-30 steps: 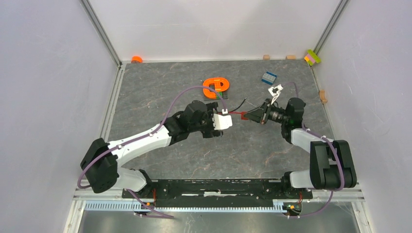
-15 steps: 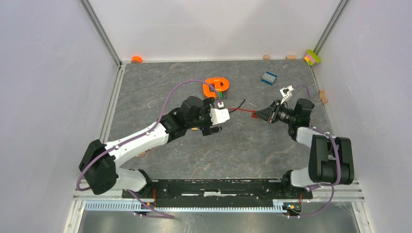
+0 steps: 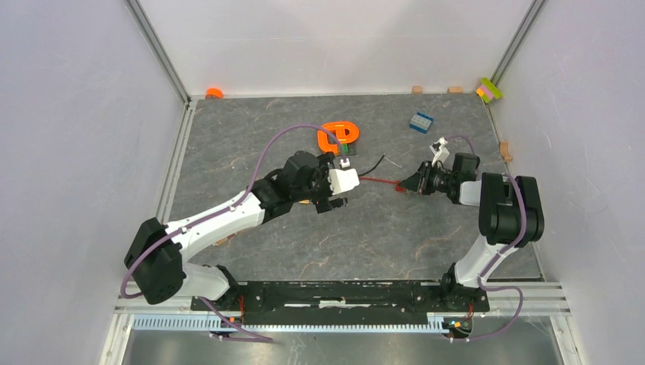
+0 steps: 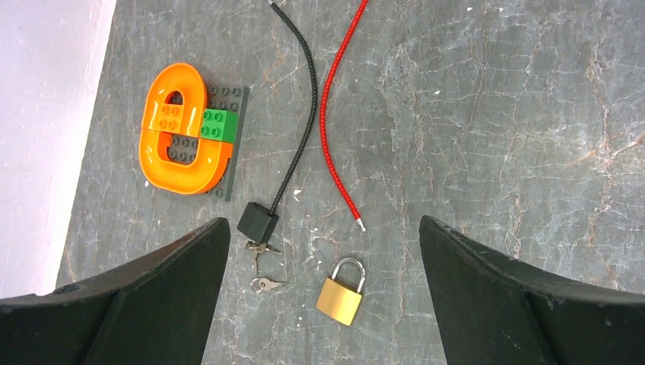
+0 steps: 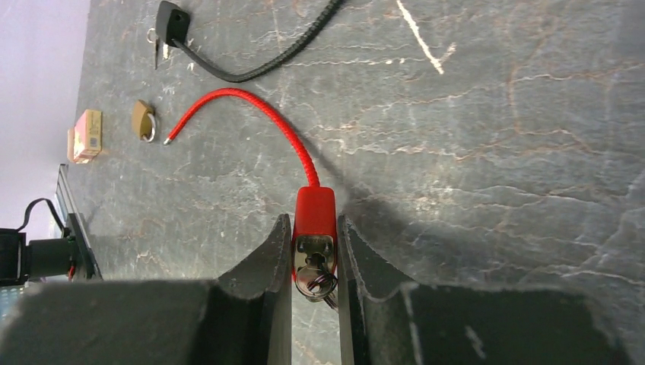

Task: Unlock with the key
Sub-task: Place the lock at the center of the board.

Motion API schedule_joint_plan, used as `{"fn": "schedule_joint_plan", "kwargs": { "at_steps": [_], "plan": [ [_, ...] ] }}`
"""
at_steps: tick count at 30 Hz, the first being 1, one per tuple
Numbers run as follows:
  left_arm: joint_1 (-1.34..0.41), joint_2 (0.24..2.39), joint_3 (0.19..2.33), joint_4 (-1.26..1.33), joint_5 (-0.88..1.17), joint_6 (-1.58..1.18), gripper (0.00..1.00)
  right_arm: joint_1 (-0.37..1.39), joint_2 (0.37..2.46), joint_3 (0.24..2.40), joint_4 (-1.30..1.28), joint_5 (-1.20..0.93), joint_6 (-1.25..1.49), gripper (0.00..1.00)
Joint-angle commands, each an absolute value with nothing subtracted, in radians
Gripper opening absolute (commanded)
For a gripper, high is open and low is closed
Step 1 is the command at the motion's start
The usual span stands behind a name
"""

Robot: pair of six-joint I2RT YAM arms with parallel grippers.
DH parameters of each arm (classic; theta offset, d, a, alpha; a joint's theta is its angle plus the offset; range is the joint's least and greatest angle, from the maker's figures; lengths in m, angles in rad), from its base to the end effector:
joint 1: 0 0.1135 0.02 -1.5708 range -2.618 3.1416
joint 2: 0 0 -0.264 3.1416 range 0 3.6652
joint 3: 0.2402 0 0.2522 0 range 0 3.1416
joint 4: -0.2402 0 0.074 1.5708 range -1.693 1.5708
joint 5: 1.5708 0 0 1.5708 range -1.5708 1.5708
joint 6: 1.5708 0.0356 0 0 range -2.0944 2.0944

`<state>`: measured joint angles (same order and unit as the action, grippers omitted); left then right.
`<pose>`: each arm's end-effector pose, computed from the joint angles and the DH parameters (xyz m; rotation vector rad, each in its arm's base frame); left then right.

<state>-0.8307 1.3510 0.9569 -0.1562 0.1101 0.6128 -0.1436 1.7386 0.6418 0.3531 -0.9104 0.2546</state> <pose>0.2027 -0.2278 0.2753 1.4540 1.5527 -0.2459 0.3008 -0.0151 0.1183 -0.0274 2.1914 1.0994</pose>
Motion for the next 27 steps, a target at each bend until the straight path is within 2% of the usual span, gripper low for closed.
{"fn": "schedule_joint_plan", "kwargs": {
  "at_steps": [1, 5, 7, 12, 17, 20, 27],
  "plan": [
    [-0.816, 1.371, 0.997, -0.146, 0.077, 0.563, 1.0, -0.161, 1.781, 0.698, 0.353, -0.896, 0.185, 0.24],
    [-0.797, 1.38, 0.987, -0.153, 0.068, 0.563, 1.0, -0.175, 1.807, 0.714, 0.337, -0.895, 0.165, 0.31],
    [-0.784, 1.382, 0.981, -0.153, 0.069, 0.565, 1.0, -0.181, 1.816, 0.725, 0.323, -0.895, 0.152, 0.4],
    [-0.713, 1.414, 0.996, -0.181, 0.1, 0.558, 1.0, -0.188, 1.807, 0.755, 0.291, -0.88, 0.107, 0.55],
    [-0.625, 1.447, 1.025, -0.266, 0.196, 0.54, 1.0, -0.189, 1.749, 0.784, 0.243, -0.847, 0.026, 0.75],
    [-0.578, 1.463, 1.024, -0.297, 0.235, 0.531, 1.0, -0.189, 1.69, 0.799, 0.232, -0.826, -0.027, 0.83],
    [-0.478, 1.554, 1.088, -0.381, 0.285, 0.486, 1.0, -0.169, 1.522, 0.802, 0.202, -0.819, -0.089, 0.88]
  ]
}}
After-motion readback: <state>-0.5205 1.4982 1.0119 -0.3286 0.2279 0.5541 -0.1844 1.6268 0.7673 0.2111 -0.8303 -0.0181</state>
